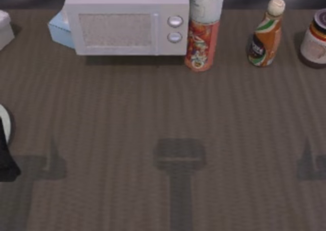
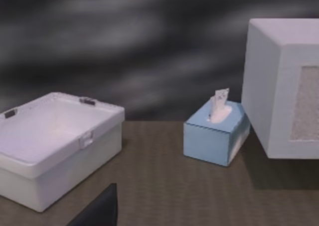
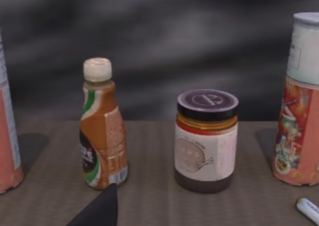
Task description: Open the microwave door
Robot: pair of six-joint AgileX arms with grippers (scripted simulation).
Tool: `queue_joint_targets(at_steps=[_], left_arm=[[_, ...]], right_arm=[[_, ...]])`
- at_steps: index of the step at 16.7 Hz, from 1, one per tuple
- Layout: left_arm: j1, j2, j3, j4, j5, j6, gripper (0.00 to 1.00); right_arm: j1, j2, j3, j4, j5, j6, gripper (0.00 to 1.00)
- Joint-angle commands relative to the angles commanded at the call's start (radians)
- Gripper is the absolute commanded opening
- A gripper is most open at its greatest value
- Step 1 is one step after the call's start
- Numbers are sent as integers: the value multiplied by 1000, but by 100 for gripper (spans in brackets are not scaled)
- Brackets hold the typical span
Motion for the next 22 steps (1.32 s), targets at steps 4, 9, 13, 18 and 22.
queue_joint_targets(at_steps=[4,9,13,18,22], left_arm=[[-8,23,28,-11,0,-5,100],[-71,226,266,-123,-10,-47,100],[-153,519,592,-291,-37,-109,100],[-275,987,1097,-558,-91,-213,100],[-374,1391,1527,-784,-144,-305,100]], right_arm=[[0,0,0,0,0,0,100],[0,0,0,0,0,0,100],[0,0,0,0,0,0,100],[0,0,0,0,0,0,100],[0,0,0,0,0,0,100]])
